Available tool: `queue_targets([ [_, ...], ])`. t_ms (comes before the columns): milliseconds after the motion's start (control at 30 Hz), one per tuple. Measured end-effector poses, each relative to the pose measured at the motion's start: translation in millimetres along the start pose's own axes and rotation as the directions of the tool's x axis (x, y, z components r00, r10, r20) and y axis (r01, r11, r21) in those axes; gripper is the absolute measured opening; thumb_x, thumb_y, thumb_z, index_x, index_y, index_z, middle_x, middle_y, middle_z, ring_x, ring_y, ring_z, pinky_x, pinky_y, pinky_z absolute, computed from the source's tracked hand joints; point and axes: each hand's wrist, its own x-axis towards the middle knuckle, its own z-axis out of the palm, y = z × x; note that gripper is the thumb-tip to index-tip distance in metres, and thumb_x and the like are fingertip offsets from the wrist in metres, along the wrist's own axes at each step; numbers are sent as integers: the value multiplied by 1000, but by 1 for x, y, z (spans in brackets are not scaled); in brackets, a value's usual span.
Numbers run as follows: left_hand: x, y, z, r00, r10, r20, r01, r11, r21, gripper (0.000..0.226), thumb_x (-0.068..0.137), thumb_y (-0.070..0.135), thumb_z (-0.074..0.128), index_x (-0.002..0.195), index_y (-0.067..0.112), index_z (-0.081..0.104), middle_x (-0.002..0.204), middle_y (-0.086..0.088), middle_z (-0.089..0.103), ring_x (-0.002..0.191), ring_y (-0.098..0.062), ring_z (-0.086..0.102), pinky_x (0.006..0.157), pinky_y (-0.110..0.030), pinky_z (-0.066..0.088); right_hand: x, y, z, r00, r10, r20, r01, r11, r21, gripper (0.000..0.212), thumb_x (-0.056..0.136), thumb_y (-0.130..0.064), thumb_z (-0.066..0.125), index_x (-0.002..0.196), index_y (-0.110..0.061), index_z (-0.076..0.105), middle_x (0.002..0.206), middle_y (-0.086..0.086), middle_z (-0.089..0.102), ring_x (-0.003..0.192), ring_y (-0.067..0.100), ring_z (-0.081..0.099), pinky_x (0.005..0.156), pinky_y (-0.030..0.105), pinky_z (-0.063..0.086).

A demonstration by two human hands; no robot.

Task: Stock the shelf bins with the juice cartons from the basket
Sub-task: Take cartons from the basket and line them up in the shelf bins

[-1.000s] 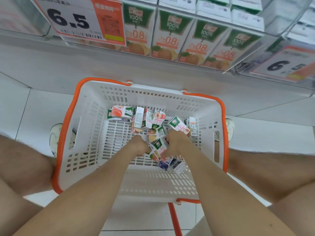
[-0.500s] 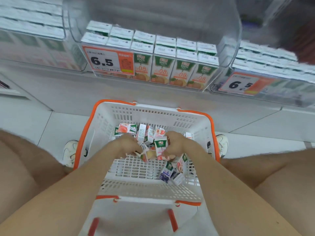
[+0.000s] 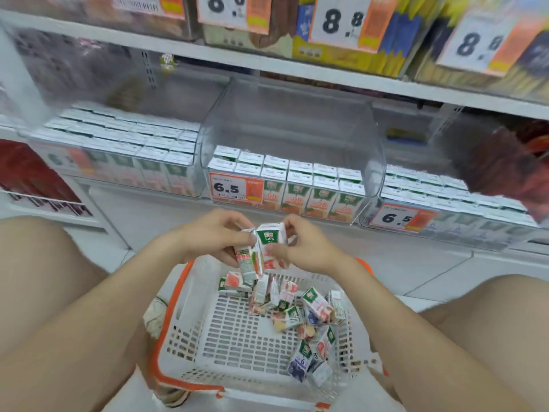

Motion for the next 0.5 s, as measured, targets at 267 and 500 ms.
queue_targets([
  [267, -29, 58, 2, 928, 284, -239, -288, 957, 18, 21, 97, 36, 75, 106, 18, 70, 83, -18, 75, 71, -29, 71, 72, -48, 64, -17, -60, -54, 940, -270, -208, 224, 950, -219, 57, 85, -30, 74, 135, -36, 47, 77, -4, 72, 66, 11, 67, 65, 34, 53],
  [500, -10, 87, 19, 764, 291, -576, -450, 880, -152, 20, 91, 33, 82, 92, 15, 76, 94, -12, 77, 67, -38, 76, 72, -58, 65, -12, -64, -103, 845, -422, -328, 336, 896, -289, 42, 90, -24, 69, 128, -38, 57, 101, -13, 73, 85, 9, 68, 77, 30, 55],
])
